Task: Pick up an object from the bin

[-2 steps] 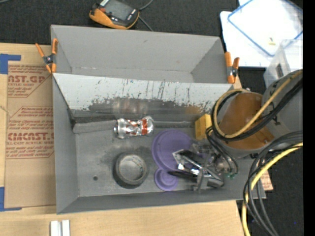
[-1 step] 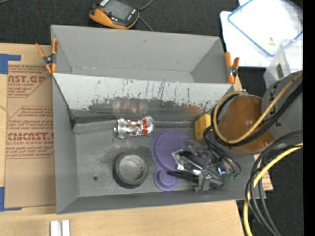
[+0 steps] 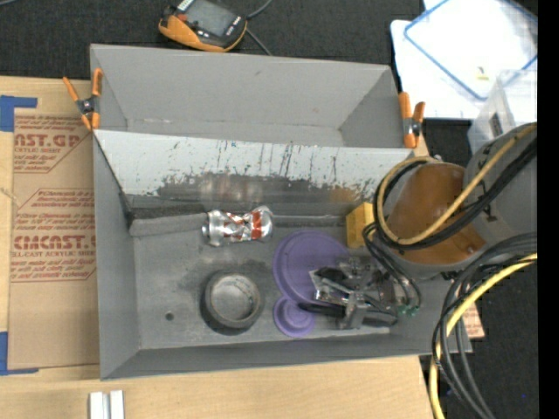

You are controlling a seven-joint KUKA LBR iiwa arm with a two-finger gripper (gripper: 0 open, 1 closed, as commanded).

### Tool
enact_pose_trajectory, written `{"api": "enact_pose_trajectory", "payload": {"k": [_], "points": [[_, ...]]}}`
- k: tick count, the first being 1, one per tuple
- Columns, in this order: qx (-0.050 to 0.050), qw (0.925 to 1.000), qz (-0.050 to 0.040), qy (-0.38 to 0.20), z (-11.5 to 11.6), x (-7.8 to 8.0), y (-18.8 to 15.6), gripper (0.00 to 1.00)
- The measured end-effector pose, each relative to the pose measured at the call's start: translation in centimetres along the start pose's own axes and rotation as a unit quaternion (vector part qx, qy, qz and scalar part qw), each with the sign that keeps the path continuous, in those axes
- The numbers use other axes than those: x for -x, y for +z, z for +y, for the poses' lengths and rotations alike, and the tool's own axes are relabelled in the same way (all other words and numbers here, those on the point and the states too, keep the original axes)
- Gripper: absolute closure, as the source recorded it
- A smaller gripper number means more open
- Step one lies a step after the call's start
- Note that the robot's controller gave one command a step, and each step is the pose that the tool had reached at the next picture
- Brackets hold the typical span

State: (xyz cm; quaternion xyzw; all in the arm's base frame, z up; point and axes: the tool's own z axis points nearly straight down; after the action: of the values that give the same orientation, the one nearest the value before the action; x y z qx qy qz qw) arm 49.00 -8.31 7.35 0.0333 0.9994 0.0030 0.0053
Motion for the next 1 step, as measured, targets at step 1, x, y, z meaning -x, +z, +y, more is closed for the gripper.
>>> {"api": "enact_pose_trajectory", "payload": {"k": [1], "points": [[0.000,1.0000,0.0000,0.000,0.01,-0.01,-0.02,1.00]]}}
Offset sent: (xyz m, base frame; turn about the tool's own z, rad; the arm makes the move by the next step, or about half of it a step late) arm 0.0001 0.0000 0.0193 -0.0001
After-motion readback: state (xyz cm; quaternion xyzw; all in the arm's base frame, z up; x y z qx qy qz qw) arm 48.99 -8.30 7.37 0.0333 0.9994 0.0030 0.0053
